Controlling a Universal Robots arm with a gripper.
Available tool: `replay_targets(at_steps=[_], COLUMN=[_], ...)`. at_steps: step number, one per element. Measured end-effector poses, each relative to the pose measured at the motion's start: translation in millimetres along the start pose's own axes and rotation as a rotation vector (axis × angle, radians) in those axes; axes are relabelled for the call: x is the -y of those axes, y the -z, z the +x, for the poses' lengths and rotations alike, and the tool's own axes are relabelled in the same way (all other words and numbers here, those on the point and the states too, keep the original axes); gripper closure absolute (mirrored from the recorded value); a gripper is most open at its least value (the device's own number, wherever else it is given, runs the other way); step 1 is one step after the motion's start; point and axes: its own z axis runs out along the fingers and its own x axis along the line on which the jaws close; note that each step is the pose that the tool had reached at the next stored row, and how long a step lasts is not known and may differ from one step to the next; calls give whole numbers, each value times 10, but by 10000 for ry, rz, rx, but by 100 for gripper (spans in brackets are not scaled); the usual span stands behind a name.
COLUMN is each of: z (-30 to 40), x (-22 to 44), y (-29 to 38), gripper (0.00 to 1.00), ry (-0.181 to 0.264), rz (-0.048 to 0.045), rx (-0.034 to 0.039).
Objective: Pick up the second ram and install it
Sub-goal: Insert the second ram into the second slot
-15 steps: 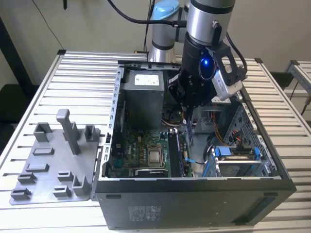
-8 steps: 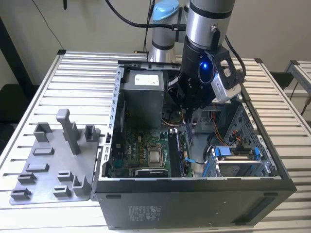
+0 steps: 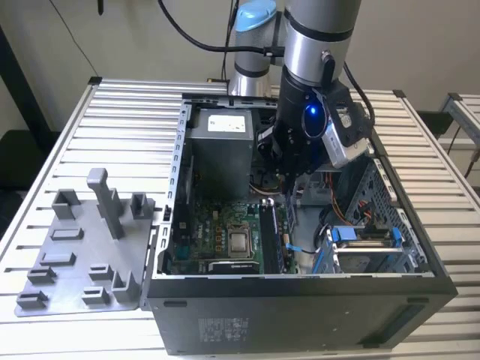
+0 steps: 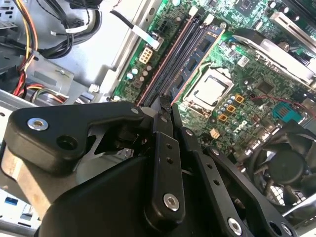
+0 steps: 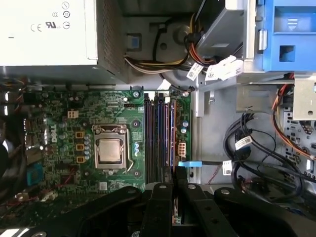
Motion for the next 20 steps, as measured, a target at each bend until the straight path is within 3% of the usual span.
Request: replay_targets(at_steps=[9,20], z=[3,29], x=[-4,5], y=[-21,-100], gripper=[86,86], ry=[0,21], rz=[33,37], rx=[7,-2])
